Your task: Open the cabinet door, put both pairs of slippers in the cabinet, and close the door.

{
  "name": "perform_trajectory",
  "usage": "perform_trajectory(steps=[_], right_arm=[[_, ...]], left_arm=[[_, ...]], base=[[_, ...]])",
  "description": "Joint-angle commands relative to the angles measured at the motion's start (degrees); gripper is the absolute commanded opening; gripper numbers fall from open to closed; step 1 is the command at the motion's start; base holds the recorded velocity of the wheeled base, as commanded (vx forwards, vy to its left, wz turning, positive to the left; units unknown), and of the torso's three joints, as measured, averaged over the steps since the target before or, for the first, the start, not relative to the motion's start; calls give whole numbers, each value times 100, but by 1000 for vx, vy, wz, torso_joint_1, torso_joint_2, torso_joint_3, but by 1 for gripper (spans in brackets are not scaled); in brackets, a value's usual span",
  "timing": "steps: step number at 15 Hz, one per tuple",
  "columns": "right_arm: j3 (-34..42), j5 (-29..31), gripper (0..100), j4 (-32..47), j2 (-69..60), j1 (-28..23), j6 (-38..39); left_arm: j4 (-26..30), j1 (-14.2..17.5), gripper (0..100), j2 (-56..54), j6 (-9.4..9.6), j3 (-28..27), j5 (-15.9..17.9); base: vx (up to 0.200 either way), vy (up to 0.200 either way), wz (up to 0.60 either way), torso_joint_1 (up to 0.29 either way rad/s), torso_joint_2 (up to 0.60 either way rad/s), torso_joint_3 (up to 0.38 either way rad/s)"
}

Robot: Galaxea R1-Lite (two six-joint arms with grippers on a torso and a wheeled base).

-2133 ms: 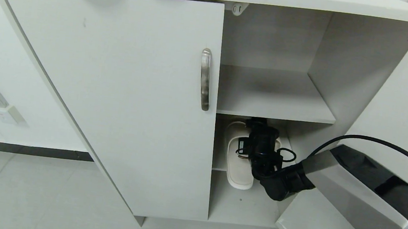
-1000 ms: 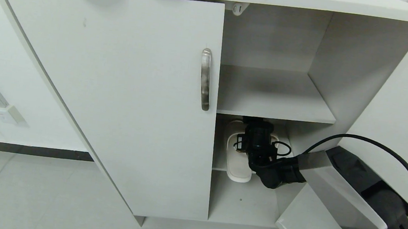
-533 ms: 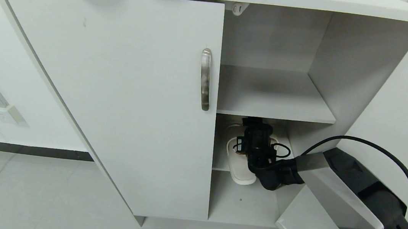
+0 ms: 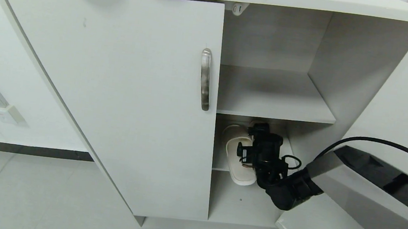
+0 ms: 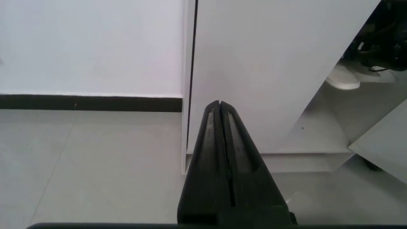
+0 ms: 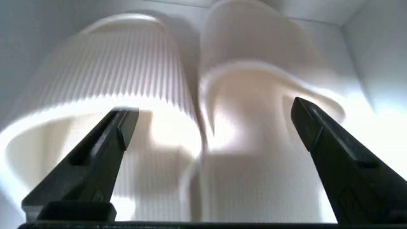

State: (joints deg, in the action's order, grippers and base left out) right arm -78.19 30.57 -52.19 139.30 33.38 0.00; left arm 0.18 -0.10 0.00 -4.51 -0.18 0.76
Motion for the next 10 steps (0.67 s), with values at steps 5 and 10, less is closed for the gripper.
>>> perform_trajectory(steps=[5,10], right_arm=[[2871,-412,100,-1619,-1643,617,9],[3222,-491,100,-1663,-1916,714,18]], left_arm=[[-1,1,0,9,3,1,4],[-1,1,0,9,3,1,4]], base=[[0,0,0,0,0,0],[0,0,0,0,0,0]])
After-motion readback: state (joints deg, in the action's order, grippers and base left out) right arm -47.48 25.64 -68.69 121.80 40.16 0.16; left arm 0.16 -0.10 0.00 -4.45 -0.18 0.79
